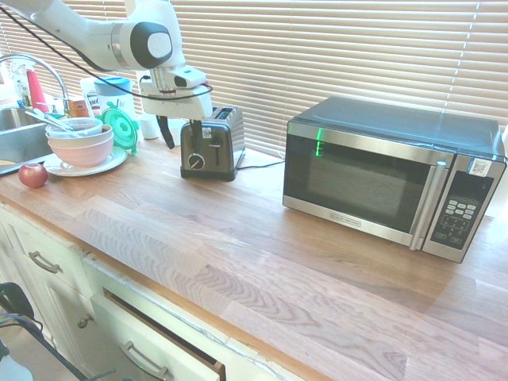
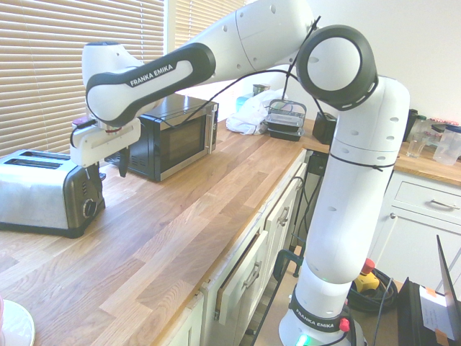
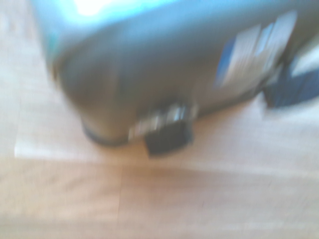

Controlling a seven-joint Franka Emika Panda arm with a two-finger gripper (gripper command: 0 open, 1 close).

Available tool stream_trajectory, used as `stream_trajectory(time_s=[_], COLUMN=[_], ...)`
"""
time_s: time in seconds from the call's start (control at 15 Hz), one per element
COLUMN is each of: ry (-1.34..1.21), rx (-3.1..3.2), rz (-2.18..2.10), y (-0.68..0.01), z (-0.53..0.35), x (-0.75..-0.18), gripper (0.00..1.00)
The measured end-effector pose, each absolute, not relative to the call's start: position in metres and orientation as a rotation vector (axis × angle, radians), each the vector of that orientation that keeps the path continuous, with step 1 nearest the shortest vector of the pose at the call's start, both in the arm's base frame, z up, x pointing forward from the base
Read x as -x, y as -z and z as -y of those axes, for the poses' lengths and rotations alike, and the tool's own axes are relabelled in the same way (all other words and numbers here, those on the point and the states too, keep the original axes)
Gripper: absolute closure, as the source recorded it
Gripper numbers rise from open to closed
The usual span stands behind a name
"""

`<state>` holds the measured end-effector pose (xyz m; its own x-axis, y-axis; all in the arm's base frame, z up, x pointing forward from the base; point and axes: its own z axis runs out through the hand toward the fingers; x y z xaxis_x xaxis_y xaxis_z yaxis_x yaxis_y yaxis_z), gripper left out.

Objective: Press the toaster

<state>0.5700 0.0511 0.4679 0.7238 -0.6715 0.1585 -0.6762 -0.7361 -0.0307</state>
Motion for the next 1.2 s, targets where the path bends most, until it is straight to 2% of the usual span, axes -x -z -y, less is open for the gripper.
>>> stream_trajectory(time_s=[0.47, 0.8, 0.87, 1.2], ry=[-0.283, -0.275, -0.269, -0.240], rx=[-2.889, -2.917, -2.915, -2.909], rz=[1.127, 1.118, 1.117, 1.112], y=[-0.472, -0.474, -0.474, -0.469], z=[-0.031, -0.022, -0.022, -0.019], x=[-0.617, -0.626, -0.627, -0.631], gripper=[0.00, 0.00, 1.00, 1.00])
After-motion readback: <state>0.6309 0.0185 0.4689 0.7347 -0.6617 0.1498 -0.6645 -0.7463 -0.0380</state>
